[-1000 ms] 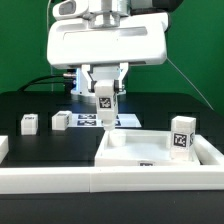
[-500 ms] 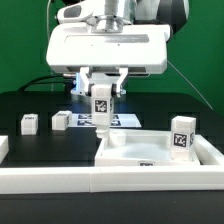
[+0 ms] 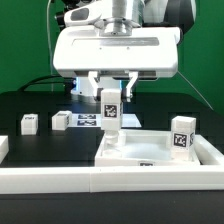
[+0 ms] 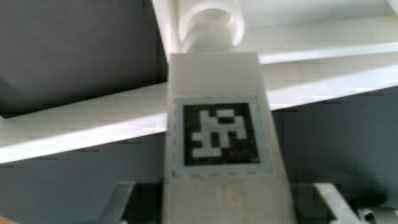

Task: Assemble square table

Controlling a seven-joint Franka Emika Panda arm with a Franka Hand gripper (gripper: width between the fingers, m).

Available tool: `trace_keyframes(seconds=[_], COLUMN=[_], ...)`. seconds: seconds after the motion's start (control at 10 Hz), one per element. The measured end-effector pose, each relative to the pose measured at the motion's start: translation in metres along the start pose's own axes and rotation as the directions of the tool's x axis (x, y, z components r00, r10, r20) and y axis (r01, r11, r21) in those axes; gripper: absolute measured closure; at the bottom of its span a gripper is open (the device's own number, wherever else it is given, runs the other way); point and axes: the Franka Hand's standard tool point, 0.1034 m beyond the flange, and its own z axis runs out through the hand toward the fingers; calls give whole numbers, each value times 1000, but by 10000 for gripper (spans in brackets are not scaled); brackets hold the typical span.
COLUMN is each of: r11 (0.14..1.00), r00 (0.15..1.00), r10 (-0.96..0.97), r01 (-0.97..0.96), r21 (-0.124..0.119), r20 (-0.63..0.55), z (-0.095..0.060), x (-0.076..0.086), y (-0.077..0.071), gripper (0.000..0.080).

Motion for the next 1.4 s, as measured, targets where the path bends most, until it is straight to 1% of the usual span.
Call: trace_keyframes(seconds=[0.2,0.3,0.5,0.7,1.0,1.4], r11=[1000,1000,1000,1000,1000,1000], r00=[1000,1000,1000,1000,1000,999], r10=[0,8,19,20,7,-4], r01=[0,-8,-19,-20,-7,4], r21=[-1,-6,-2,-1,0,-2], r20=[0,1,3,7,20,34], z=[0,2,6,12,18,23], x=[0,1,11,14,6,-4], y=[1,6,7,5,-1,-3], gripper=[509,509,509,509,509,509])
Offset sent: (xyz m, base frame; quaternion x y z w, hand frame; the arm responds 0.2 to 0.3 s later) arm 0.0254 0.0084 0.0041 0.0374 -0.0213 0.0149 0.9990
